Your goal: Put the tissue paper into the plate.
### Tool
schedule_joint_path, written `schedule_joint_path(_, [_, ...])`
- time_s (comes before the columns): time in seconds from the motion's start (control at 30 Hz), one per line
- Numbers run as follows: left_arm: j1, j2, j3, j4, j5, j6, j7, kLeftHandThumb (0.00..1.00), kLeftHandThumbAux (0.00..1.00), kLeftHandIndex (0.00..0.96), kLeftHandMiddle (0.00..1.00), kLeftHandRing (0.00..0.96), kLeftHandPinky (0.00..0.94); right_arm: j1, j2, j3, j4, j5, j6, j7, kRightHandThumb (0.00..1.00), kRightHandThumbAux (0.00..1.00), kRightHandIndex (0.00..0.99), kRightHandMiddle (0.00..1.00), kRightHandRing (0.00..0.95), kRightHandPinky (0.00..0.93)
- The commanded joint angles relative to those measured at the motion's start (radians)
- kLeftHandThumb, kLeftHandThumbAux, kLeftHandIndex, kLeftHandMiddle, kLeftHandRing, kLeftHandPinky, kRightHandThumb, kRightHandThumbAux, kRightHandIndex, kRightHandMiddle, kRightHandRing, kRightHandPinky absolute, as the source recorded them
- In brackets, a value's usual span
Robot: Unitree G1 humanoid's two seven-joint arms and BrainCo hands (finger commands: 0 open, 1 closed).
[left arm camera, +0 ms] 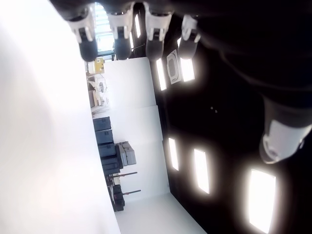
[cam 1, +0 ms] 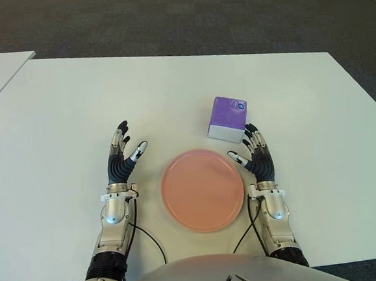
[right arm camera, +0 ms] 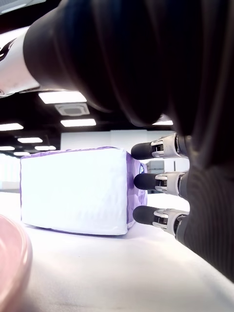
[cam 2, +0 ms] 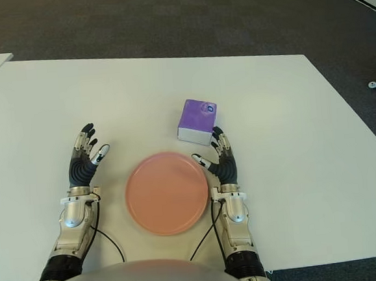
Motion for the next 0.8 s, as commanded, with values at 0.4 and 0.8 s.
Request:
schedule_joint_path(0.4, [0.052, -0.012, -0.002, 0.006, -0.005, 0.048, -0.016, 0.0, 0.503, 0.0, 0.0, 0.0, 0.0, 0.073, 0.008, -0.012, 0.095, -0.018, 0.081, -0.053, 0.064, 0.85, 0.0, 0.0, 0.0, 0.035])
schedule_joint_path(0.8, [0.058, -0.015, 0.001, -0.007, -0.01, 0.058, -0.023, 0.0, 0.518, 0.0, 0.0, 0.0, 0.0, 0.092, 0.011, -0.011, 0.068, -0.018, 0.083, -0.066, 0.074, 0.861, 0.0, 0.0, 0.0, 0.028])
